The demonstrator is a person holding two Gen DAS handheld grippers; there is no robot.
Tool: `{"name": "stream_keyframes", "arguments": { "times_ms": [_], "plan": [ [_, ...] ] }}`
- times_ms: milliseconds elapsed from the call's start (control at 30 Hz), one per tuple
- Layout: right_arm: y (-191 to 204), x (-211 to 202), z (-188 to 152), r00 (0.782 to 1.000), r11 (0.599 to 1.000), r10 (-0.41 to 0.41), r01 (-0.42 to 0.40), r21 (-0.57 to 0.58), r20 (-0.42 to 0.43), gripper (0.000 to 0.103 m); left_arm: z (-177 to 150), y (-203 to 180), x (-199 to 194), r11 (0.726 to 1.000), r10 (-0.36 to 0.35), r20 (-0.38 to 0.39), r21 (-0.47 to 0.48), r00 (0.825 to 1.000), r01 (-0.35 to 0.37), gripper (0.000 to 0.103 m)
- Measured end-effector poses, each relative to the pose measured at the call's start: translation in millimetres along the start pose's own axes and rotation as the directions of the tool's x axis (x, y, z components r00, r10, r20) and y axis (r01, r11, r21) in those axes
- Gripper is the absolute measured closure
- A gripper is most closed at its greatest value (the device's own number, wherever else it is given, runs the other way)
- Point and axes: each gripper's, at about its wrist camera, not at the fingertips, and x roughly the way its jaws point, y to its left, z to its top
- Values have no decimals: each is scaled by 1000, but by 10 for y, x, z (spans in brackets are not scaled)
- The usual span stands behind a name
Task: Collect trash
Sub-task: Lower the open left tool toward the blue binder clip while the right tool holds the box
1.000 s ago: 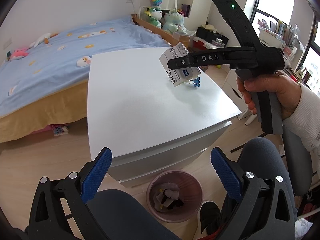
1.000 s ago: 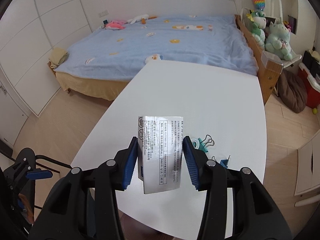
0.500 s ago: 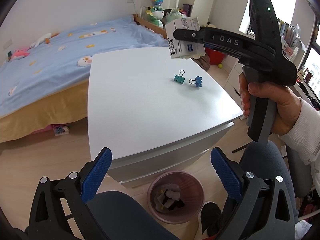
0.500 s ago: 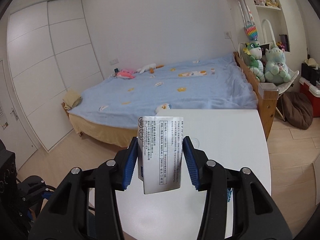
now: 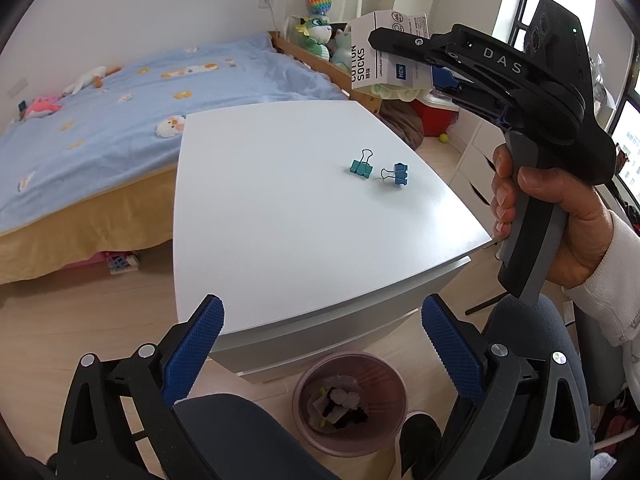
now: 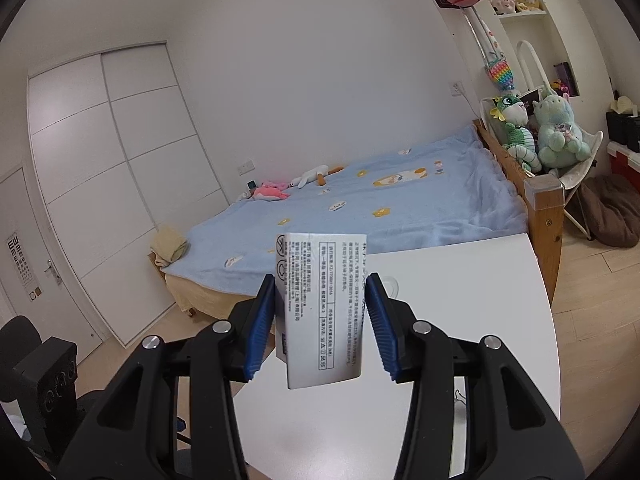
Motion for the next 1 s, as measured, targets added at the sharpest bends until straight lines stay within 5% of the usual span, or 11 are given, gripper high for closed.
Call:
{"name": "stream_keyframes", "arguments": {
  "times_ms": [300, 433, 800, 1000],
  "plan": [
    [-47, -61, 46, 996, 991, 92, -93, 101, 17, 57, 17, 15, 5, 1000, -4, 15, -22, 1000, 4, 8],
    [-100, -22, 55, 984, 964, 178, -176, 198, 11, 58, 102, 119, -14, 989, -76, 54, -120, 996, 82, 8],
    [-101, -1, 90, 965, 917, 262, -257, 306, 24, 57, 467, 328, 27, 908, -197, 233, -322, 952, 267, 8],
    [-125, 26, 57, 956, 888, 292, -277, 367, 16, 57, 604, 293, 29, 906, -207, 312, -297, 927, 302, 8]
  ]
}}
